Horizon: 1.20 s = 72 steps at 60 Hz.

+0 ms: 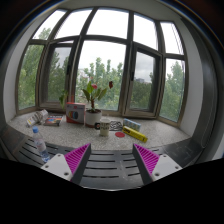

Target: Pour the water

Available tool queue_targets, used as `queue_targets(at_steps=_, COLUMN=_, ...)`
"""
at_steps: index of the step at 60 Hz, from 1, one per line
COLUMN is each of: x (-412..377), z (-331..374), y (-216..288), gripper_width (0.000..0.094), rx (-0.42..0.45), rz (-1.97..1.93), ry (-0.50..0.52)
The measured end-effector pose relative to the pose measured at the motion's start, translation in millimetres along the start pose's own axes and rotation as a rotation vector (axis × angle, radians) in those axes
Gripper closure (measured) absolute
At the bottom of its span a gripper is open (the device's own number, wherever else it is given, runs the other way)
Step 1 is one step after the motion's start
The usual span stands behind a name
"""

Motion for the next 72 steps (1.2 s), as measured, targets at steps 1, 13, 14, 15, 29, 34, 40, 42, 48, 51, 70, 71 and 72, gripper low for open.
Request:
queue_targets(at_steps=1, x=0, z=0, y=-1, gripper_width=0.0080, rx=-0.004, rz=0.001, ry=0.000)
queue_targets(at_steps=13, x=-7, z=-1, y=-27, gripper_width=0.0083, rx=-0.054, rz=0.012, ry=-0.035)
queue_targets(at_steps=14, x=-9, z=-1, y=-30, gripper_width=0.0080, rx=-0.056, rz=0.013, ry=-0.037)
queue_targets(at_steps=15, x=-11, z=-1, y=-34, gripper_width=0.0079, rx=-0.057, rz=0.014, ry=-0.038)
queue_targets(at_steps=29, x=-69, z=13, y=-115, gripper_width=0.0072, rx=-0.110, rz=0.021, ry=-0.019)
queue_targets(at_steps=34, x=-107, z=17, y=-143, gripper_width=0.0077, rx=-0.125, rz=0.026, ry=0.010)
queue_targets(at_steps=40, x=-163, z=12, y=-164, gripper_width=0.0077, rx=-0.141, rz=0.012, ry=0.058)
queue_targets(at_steps=42, x=-183, z=8, y=-167, gripper_width=0.0076, rx=-0.138, rz=0.001, ry=0.078)
queue_targets(at_steps=48, x=-244, z=-15, y=-159, gripper_width=0.0073, rx=-0.095, rz=-0.029, ry=0.141)
queue_targets(at_steps=51, x=-271, z=-30, y=-151, gripper_width=0.0078, rx=-0.062, rz=-0.029, ry=0.171)
queue_targets(at_steps=70, x=-377, z=-142, y=-94, gripper_width=0.0099, rx=0.075, rz=-0.007, ry=0.196)
queue_targets(at_steps=71, x=-379, z=-146, y=-93, gripper_width=0.0114, rx=0.077, rz=-0.009, ry=0.195)
queue_targets(at_steps=72, x=-381, z=-151, y=-93, gripper_width=0.0135, rx=0.077, rz=-0.012, ry=0.192)
Point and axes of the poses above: the point between the fingertips, and its own axes, seen from behind it with the camera up: x to the right, y up, z backward, against the way the camera looks, the point moved 6 cm from there along z, backward, against the way the camera looks, and after that the axes turned 2 degrees about -x, right-handed, at the moved point
